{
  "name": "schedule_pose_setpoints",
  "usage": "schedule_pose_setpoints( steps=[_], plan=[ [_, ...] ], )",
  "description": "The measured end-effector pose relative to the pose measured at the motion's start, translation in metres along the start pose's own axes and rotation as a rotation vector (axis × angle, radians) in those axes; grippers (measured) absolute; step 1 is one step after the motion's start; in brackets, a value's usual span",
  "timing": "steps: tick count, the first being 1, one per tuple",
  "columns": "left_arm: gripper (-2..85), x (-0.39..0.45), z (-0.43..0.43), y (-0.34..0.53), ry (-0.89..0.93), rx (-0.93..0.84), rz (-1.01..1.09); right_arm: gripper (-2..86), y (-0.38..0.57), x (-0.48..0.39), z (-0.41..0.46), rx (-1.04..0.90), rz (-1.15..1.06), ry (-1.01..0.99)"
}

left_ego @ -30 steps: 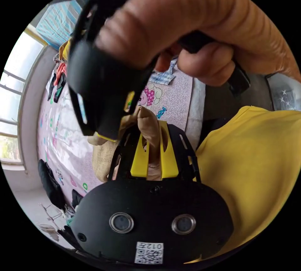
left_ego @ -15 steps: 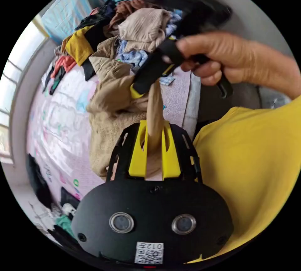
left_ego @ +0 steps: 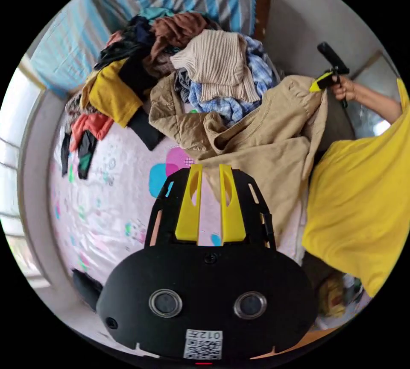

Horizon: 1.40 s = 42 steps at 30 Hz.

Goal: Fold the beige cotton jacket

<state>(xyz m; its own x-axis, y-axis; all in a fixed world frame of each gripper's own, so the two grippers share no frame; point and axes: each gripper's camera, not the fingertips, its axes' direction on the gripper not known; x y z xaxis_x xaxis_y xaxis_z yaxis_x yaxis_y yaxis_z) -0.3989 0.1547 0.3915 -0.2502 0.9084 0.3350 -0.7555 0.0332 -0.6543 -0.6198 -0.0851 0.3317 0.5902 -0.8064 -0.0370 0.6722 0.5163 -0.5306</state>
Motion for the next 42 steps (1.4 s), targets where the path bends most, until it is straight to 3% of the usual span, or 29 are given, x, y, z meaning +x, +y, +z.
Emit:
schedule_pose_setpoints(
  steps=[6,10,16,21,24,27,33,37,42],
  plan=[
    [11.6,-0.011,0.063,-0.149,-0.14,-0.213,0.36,0.1,0.002,0.042,-0.009,0.001,0.044,-0.095],
    [12.8,-0.016,0.112,-0.214,-0.048,-0.365,0.561,0.1,0.01,0.064,-0.018,0.0,0.086,-0.143],
    [12.5,-0.011,0.169,-0.251,0.015,-0.606,0.778,0.3,0.016,0.076,-0.024,-0.018,0.109,-0.192],
    [6.4,-0.001,0.186,-0.244,0.092,-0.781,0.79,0.3,0.019,0.077,-0.022,-0.033,0.12,-0.203],
    [2.6,-0.014,0.164,-0.218,0.09,-0.775,0.657,0.4,0.021,0.065,-0.021,-0.049,0.093,-0.176],
    [0.9,-0.05,0.112,-0.167,0.128,-0.654,0.368,0.4,0.026,0.047,-0.019,-0.034,0.063,-0.187],
    [0.0,-0.109,-0.071,0.036,0.105,-0.221,-0.301,0.3,0.005,-0.021,-0.026,0.033,-0.112,-0.143],
    [-0.1,-0.083,-0.226,0.193,-0.076,0.117,-0.62,0.3,-0.036,-0.091,-0.043,0.121,-0.318,-0.192],
    [-0.1,0.004,-0.371,0.319,-0.352,0.378,-0.775,0.4,-0.078,-0.195,-0.061,0.177,-0.605,-0.214]
  ],
)
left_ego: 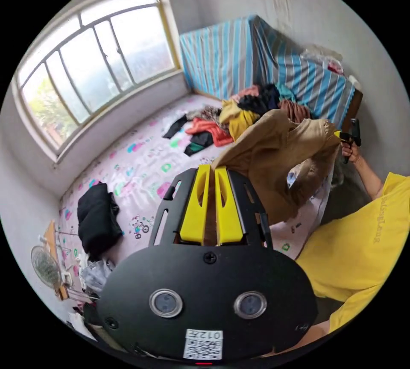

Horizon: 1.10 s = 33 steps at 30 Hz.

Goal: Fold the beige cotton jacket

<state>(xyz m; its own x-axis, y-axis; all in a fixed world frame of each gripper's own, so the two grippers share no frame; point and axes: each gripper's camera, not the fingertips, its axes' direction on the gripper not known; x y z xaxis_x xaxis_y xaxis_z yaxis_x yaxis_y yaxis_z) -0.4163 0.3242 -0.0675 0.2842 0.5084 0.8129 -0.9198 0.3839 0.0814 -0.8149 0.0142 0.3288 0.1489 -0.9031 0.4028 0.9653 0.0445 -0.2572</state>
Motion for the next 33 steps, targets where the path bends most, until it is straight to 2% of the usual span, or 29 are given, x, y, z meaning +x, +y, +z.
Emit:
schedule_pose_setpoints(
  steps=[5,11,19,24,27,30,32,33],
  plan=[
    [0.0,-0.02,-0.13,0.094,-0.164,0.18,-0.122,0.6,-0.056,-0.076,0.012,0.041,-0.251,-0.054],
    [0.0,-0.025,-0.211,0.198,-0.24,0.384,-0.25,0.7,-0.049,-0.135,0.041,-0.002,-0.412,-0.026],
    [0.1,-0.042,-0.239,0.256,-0.246,0.39,-0.33,0.9,-0.04,-0.151,0.056,0.062,-0.452,-0.03],
    [0.3,-0.111,-0.184,0.242,-0.131,0.237,-0.387,1.0,-0.072,-0.104,0.118,-0.034,-0.416,-0.007],
    [0.6,-0.183,-0.096,0.229,0.012,0.037,-0.458,1.2,-0.097,-0.033,0.197,-0.19,-0.341,0.073],
    [1.3,-0.264,0.035,0.229,0.102,-0.179,-0.581,1.5,-0.115,0.08,0.303,-0.379,-0.208,0.173],
    [1.9,-0.313,0.146,0.256,0.142,-0.36,-0.766,1.8,-0.101,0.195,0.394,-0.587,0.021,0.28],
    [2.0,-0.32,0.169,0.268,0.151,-0.403,-0.83,1.9,-0.092,0.222,0.412,-0.634,0.091,0.334]
  ],
)
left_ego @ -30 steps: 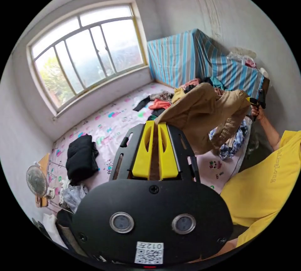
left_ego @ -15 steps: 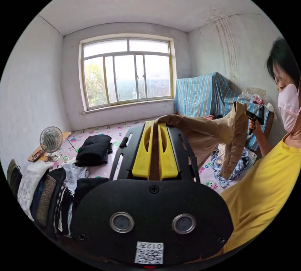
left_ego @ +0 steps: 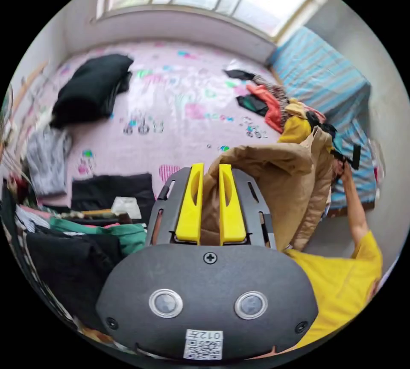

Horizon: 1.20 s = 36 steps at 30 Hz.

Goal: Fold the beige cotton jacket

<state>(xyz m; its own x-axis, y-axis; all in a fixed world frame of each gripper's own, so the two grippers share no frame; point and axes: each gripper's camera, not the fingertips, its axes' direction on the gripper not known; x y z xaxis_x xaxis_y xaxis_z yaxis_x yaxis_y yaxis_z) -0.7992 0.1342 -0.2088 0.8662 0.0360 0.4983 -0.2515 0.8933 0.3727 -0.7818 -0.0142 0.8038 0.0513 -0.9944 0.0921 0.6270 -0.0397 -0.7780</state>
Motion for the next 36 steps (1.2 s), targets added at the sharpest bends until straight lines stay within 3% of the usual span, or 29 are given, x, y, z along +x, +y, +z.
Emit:
schedule_pose_setpoints(
  steps=[3,8,15,19,25,36],
  plan=[
    [2.2,-0.038,0.071,0.001,-0.05,-0.065,-0.176,2.1,0.013,0.063,0.102,-0.164,0.206,-0.009],
    [2.2,-0.031,0.139,0.043,0.033,-0.144,-0.056,2.4,0.113,0.11,0.195,-0.245,0.31,-0.128],
    [3.7,0.05,0.224,0.107,0.019,-0.38,0.205,4.3,0.21,0.092,0.228,-0.34,0.242,-0.064],
    [6.3,0.06,0.249,0.126,-0.023,-0.407,0.124,6.6,0.243,0.075,0.242,-0.366,0.201,0.013],
    [8.9,0.051,0.256,0.136,-0.016,-0.387,0.005,8.0,0.276,0.102,0.261,-0.367,0.333,0.045],
    [5.1,0.061,0.29,0.142,-0.045,-0.457,-0.019,5.7,0.285,0.123,0.259,-0.315,0.373,0.212]
  ],
)
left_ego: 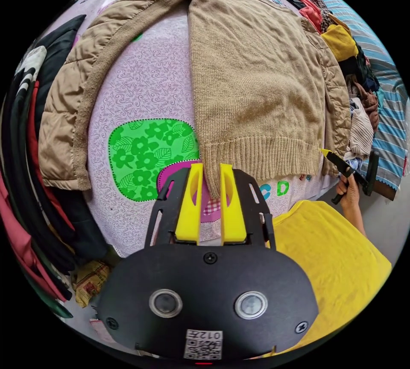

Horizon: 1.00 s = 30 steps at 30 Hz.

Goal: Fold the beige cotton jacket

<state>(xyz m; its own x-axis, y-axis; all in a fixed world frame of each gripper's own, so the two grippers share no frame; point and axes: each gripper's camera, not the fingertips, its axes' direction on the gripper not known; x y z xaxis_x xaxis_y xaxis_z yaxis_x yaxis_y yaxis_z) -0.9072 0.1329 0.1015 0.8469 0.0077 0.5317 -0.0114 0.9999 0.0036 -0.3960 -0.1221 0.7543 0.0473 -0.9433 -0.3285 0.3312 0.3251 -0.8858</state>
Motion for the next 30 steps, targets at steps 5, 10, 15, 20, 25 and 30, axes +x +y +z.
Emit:
schedule_pose_setpoints(
  steps=[5,10,15,20,25,30],
  plan=[
    [3.4,0.006,0.006,-0.002,0.009,0.011,0.018,5.3,0.008,0.02,0.002,-0.009,0.027,-0.072],
    [2.0,0.016,0.01,0.001,0.036,-0.004,0.044,2.1,0.007,0.039,-0.008,-0.035,0.018,-0.141],
    [1.2,0.017,0.008,0.02,0.125,-0.012,0.053,1.1,0.024,0.085,-0.048,-0.035,0.038,-0.216],
    [1.2,0.012,0.032,0.033,0.186,-0.032,-0.017,0.5,0.046,0.098,-0.047,-0.052,0.032,-0.219],
    [1.1,0.024,0.024,0.046,0.152,0.013,-0.019,0.2,0.065,0.08,-0.051,-0.05,0.013,-0.127],
    [0.7,0.068,-0.028,0.07,-0.116,0.265,0.033,0.6,0.1,0.066,-0.115,0.09,-0.05,0.08]
  ],
)
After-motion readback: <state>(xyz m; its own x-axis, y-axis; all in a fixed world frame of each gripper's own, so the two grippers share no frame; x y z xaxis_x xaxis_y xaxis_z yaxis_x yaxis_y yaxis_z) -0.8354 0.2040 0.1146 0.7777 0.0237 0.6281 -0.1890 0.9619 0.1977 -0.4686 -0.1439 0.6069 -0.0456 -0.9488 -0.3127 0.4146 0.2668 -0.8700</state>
